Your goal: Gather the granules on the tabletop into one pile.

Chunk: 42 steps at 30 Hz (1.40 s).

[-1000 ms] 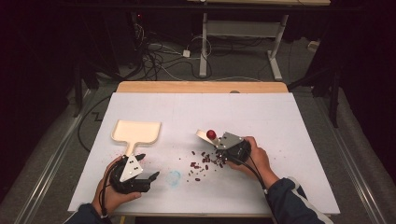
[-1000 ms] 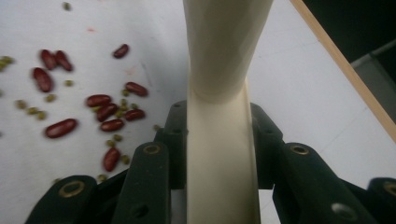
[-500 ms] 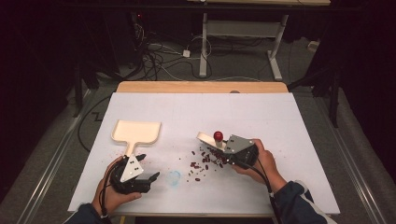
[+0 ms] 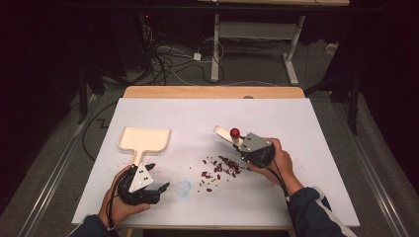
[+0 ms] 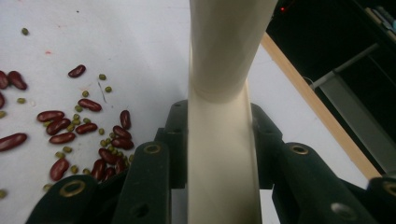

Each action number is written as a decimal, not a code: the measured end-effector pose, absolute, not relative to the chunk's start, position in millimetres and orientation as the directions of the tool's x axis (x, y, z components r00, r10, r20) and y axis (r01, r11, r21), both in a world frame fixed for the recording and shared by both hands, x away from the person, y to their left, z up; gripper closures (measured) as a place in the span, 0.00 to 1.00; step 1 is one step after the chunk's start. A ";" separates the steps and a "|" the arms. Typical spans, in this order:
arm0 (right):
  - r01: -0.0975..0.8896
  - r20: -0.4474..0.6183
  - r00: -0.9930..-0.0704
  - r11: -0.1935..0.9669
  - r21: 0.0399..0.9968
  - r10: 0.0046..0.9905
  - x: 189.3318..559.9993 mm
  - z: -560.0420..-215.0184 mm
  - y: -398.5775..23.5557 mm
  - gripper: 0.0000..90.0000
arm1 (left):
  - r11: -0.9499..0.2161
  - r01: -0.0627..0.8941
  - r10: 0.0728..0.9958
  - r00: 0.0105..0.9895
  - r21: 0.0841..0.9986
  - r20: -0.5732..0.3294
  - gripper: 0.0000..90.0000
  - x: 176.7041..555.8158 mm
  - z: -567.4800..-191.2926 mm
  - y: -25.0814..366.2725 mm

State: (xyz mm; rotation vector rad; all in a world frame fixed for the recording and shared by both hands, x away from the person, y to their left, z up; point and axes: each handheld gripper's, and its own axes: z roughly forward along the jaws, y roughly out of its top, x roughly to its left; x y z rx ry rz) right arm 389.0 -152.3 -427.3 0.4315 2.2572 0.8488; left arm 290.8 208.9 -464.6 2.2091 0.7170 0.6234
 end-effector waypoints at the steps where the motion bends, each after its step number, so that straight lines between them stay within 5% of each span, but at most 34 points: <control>1: 0.057 -0.480 -0.722 0.735 0.676 0.498 392.3 -429.7 -149.5 0.75 | -0.588 0.307 0.651 0.729 0.749 0.212 0.25 291.5 -465.2 208.7; 11: -0.062 -0.491 -0.810 0.786 0.616 0.321 381.8 -448.1 -109.7 0.75 | -0.592 0.312 0.648 0.733 0.743 0.208 0.25 291.5 -466.6 209.1; 22: -0.195 -0.445 -0.885 0.763 0.617 0.133 361.4 -442.1 -124.7 0.75 | -0.591 0.312 0.646 0.735 0.744 0.206 0.25 291.2 -465.8 209.0; 36: -0.182 -0.468 -0.852 0.704 0.686 0.235 359.2 -425.7 -139.5 0.75 | -0.587 0.306 0.648 0.733 0.749 0.208 0.25 290.3 -463.9 210.6; 42: -0.052 -0.343 -0.871 0.627 0.778 0.353 350.1 -400.7 -137.3 0.75 | -0.575 0.302 0.663 0.717 0.761 0.216 0.25 288.9 -460.4 215.7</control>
